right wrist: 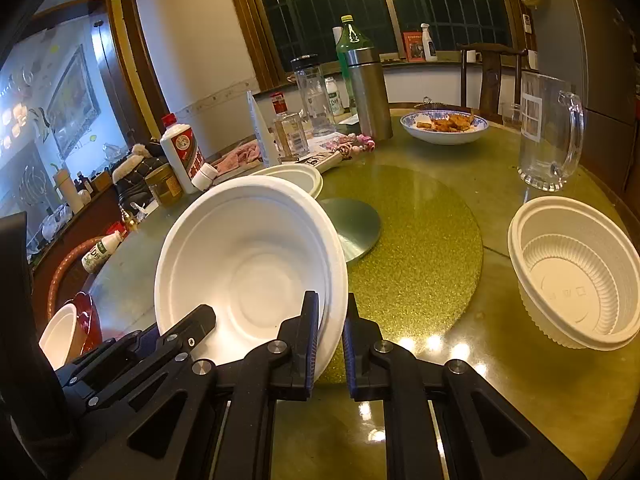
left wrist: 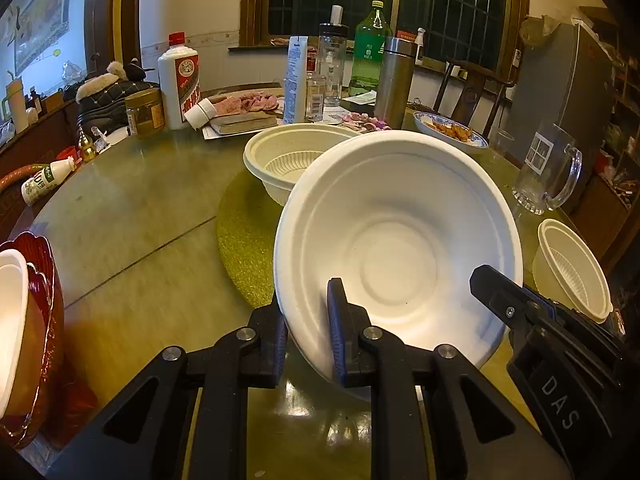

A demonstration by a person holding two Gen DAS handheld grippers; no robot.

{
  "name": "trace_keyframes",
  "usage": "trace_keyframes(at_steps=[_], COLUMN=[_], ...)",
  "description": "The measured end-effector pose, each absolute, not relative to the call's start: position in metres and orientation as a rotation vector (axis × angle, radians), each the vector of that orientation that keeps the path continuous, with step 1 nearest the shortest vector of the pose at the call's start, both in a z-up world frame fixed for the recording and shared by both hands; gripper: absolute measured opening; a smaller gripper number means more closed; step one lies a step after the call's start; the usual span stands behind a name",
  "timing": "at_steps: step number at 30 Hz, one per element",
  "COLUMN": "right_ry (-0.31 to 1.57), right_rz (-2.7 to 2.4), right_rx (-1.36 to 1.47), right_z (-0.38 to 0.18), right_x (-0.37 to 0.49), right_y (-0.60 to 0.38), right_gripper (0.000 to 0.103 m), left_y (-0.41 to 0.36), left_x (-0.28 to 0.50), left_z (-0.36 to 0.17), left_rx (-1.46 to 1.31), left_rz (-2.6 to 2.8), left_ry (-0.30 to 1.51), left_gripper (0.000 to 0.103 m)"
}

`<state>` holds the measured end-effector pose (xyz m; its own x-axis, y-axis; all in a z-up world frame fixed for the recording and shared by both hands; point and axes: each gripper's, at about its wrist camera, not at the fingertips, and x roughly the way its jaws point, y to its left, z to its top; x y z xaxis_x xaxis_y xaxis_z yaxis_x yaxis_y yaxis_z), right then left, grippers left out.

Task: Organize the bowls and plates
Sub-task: 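Lift the white bowl tilted up with both grippers and hold it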

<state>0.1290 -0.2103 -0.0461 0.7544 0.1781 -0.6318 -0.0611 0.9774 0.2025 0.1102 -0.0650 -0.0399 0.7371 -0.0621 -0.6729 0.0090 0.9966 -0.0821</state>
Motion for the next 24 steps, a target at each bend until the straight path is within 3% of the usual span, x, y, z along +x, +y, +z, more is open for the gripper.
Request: trace_keyframes(at_steps=[24], right_ry=[0.680], right_rz=[0.138], right_rx=[0.175], right_z=[-0.0435], right_x=[0.1259], right_y=[-0.2102], right_gripper=[0.010], left_y=[-0.0685], left_x=[0.1071], left_z=[-0.0387], left_rx=[-0.062], left_rz=[-0.031], left_ry=[0.700], left_gripper=[0.017])
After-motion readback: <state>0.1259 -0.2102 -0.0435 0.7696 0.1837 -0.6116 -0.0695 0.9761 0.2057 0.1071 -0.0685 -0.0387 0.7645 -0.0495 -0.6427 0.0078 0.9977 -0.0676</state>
